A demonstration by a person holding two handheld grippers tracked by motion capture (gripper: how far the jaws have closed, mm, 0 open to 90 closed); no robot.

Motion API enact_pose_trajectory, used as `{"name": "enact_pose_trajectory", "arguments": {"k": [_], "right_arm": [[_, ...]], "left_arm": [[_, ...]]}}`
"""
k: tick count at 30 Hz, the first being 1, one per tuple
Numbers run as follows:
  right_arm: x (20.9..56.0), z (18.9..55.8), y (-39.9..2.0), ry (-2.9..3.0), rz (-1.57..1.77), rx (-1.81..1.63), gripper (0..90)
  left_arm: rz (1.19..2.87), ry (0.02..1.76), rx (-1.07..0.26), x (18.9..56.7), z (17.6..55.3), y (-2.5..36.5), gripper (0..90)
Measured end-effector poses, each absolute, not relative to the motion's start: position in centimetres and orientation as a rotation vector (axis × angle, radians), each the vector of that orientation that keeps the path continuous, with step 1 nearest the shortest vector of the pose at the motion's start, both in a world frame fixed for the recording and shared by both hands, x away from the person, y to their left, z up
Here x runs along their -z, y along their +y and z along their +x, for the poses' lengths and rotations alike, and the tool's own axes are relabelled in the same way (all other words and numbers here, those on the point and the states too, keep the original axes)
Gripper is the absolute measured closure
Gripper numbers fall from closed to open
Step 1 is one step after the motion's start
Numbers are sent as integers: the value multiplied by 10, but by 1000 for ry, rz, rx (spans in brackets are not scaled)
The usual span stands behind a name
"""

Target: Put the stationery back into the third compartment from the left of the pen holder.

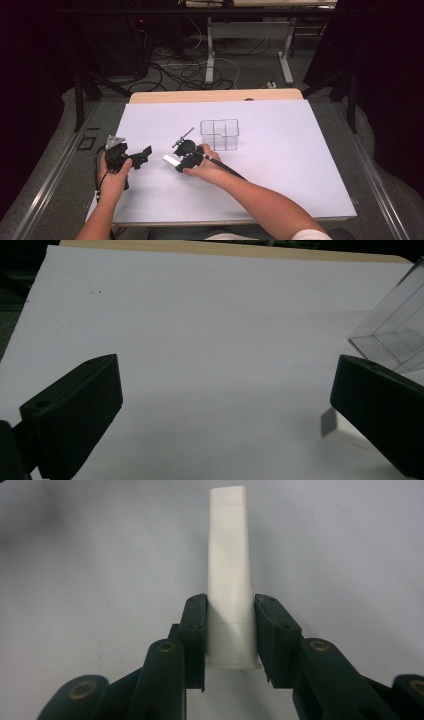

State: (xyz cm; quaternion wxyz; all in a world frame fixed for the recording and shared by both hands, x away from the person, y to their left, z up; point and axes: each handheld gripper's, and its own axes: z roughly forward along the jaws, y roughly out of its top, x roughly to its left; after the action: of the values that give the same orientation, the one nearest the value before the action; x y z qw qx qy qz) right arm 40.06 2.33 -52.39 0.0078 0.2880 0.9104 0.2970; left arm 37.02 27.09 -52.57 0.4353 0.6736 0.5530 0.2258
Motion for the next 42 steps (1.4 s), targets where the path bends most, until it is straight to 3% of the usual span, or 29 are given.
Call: {"name": "enact_pose_trajectory", "arguments": {"k": [21, 36, 42], "right_arm": [[503, 366, -67, 2646, 481, -813, 672], [499, 339, -94, 2387, -144, -471, 671], [501, 333, -104, 2322, -309, -379, 671]], "left_arm": [[1746, 1328, -537, 524, 366, 251, 2], [1824, 1223, -405, 520, 363, 229, 2], [1957, 1133, -365, 516, 361, 211, 2]]}}
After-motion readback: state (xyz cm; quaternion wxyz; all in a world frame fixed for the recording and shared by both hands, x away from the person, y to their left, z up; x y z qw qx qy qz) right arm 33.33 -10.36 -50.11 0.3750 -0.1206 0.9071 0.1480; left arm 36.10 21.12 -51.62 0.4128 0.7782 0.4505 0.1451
